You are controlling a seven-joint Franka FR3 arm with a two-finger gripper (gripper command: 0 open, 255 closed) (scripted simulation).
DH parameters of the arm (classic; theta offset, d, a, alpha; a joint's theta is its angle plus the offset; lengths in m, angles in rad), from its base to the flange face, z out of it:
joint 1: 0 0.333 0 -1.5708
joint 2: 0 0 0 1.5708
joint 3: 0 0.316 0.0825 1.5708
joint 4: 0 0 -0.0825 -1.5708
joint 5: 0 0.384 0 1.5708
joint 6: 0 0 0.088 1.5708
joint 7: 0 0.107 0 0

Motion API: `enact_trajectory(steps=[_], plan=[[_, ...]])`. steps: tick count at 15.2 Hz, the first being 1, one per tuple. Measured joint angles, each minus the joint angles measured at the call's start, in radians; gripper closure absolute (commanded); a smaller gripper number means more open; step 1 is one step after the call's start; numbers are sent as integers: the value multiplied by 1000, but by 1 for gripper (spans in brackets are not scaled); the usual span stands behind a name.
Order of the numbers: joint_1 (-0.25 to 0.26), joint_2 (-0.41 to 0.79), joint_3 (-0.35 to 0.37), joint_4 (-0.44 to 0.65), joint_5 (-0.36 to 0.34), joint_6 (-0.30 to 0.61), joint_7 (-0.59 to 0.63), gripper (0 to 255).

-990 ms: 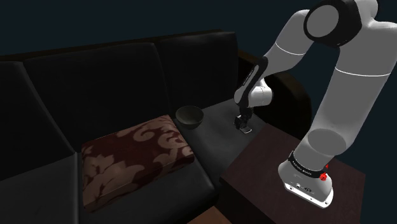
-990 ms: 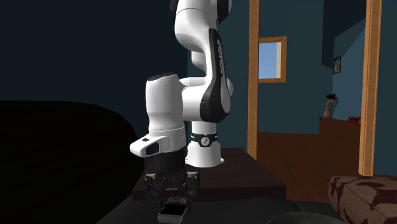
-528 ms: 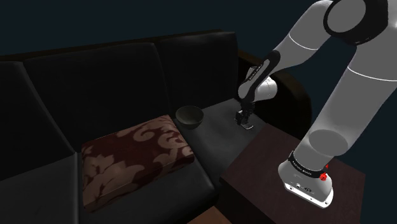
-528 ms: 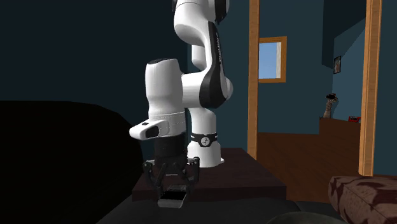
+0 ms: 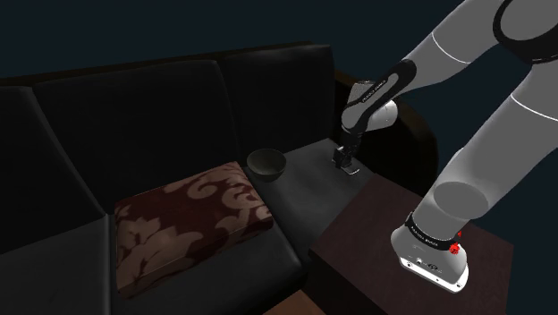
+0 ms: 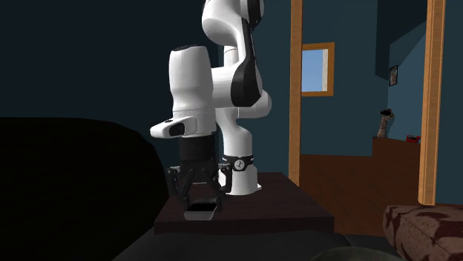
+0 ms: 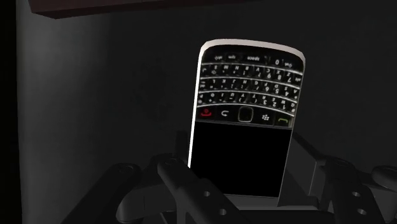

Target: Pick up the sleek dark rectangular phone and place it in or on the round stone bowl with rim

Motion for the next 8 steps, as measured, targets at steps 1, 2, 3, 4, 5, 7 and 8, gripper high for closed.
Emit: enact_trajectory(steps=[1,2,3,4,5,7,8], plan=[[-4,-14,-1,1,-10,-15,5,255],[-6,-28,1,3,-18,-30,12,255],[-9,-46,2,3,-28,-48,21,255],[-12,-63,3,4,-37,-65,28,255],[-13,-73,5,10,-42,-80,33,255],[-19,-105,8,15,-57,-116,45,255],[-23,-120,9,17,-64,-133,49,255]])
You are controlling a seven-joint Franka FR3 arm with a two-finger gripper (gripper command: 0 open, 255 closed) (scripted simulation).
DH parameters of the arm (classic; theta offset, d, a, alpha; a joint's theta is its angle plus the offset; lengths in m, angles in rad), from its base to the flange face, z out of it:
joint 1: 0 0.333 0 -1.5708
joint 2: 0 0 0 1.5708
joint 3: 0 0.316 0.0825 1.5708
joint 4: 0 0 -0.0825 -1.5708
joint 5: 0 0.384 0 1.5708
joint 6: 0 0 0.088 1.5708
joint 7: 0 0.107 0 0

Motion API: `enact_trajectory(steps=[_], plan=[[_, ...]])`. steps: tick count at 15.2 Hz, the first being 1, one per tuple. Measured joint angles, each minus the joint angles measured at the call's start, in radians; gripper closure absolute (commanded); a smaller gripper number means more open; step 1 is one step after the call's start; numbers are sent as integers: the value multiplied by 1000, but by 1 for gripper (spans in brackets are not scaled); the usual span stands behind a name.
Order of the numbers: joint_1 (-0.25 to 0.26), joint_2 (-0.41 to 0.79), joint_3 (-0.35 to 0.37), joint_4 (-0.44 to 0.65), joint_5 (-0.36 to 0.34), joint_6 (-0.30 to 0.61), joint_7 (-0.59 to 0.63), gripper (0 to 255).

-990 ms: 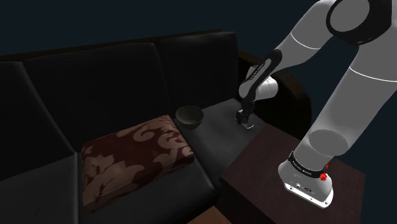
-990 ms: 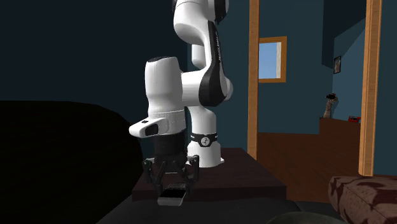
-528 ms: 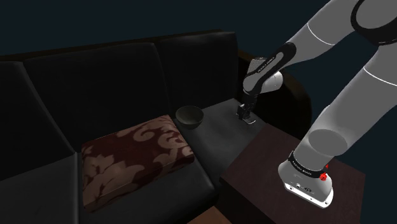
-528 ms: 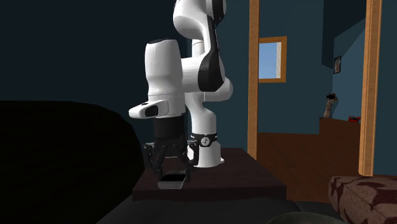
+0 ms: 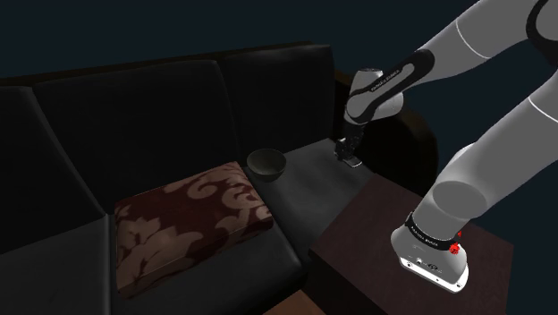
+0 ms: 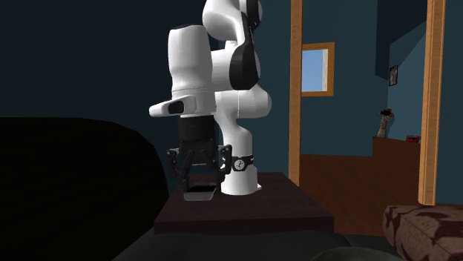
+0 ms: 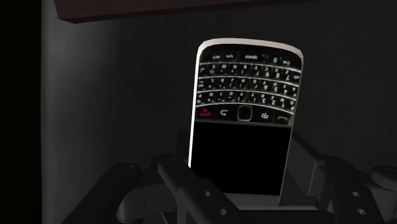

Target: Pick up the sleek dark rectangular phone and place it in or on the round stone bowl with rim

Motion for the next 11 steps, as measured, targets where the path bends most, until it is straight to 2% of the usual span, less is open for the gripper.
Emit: enact_trajectory(steps=[8,11], plan=[[-14,-105,16,30,-32,-134,33,255],[20,-66,47,72,-3,-135,72,255]])
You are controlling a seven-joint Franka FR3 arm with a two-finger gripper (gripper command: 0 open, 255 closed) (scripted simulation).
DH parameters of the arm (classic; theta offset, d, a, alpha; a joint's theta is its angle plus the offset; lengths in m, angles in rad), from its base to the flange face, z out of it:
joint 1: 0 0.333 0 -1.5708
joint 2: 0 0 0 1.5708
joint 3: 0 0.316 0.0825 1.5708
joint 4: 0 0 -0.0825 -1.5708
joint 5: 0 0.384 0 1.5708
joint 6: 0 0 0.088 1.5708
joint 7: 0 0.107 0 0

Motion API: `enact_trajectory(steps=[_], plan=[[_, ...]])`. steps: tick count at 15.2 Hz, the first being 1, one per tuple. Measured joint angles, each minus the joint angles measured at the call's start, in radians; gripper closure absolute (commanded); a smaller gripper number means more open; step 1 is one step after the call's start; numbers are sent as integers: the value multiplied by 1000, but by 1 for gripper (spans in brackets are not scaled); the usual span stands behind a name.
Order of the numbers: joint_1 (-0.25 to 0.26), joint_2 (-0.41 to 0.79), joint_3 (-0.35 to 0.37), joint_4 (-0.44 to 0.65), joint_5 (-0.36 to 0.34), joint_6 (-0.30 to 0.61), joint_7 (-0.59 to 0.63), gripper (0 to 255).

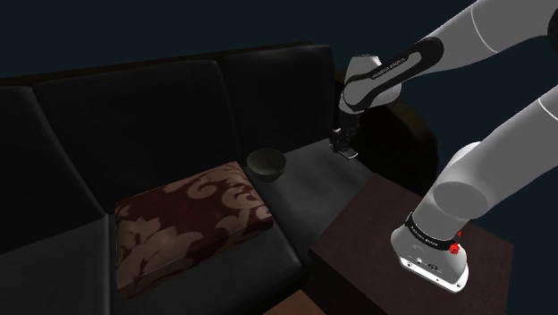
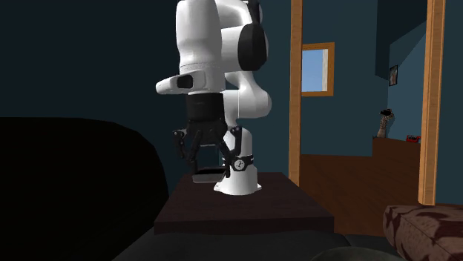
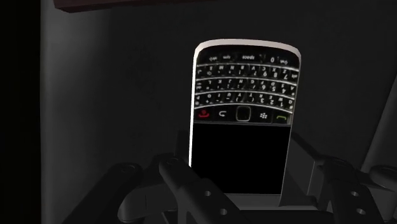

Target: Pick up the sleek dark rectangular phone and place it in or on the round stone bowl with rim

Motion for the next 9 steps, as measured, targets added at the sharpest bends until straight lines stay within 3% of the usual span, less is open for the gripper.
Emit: enact_trajectory(steps=[9], plan=[[110,228,103,241,87,-8,140,255]])
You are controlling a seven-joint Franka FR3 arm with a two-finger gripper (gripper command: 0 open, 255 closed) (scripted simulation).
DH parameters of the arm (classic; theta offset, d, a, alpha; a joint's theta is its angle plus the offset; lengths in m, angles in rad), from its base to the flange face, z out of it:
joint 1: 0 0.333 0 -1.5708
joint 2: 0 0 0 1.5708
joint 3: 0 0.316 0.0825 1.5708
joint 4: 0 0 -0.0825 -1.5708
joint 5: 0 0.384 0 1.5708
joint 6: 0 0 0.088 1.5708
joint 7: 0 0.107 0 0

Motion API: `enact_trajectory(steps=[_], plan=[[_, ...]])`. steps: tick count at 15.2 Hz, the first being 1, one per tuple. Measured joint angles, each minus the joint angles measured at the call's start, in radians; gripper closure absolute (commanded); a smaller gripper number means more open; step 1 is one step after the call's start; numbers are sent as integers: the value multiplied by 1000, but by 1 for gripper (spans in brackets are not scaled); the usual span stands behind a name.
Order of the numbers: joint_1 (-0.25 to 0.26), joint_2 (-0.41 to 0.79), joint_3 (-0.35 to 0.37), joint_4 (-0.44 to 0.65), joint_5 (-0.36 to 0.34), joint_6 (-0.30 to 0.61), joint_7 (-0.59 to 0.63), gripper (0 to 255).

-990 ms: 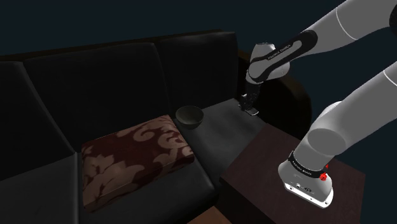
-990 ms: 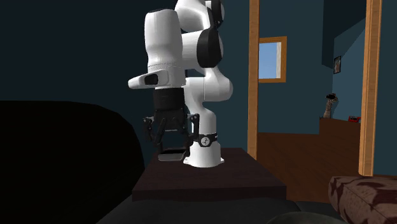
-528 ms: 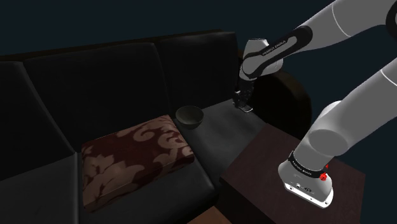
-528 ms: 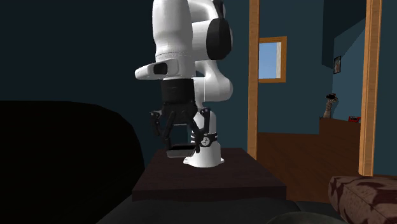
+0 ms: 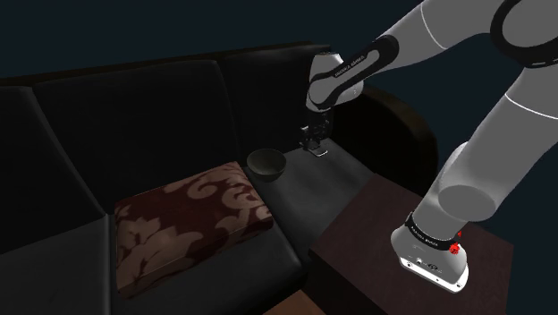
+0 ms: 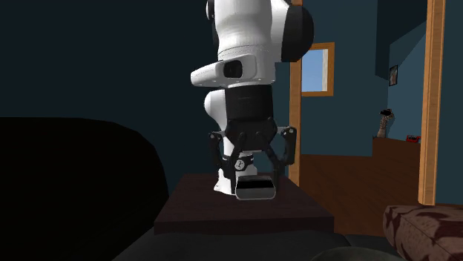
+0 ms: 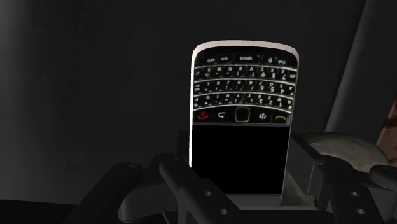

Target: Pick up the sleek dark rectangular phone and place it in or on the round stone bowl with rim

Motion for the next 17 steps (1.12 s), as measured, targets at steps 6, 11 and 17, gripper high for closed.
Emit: enact_trajectory(steps=[6,11,17], plan=[[54,148,54,191,19,-36,97,255],[93,288,84,399,17,-97,175,255],[114,390,98,498,17,-93,209,255]])
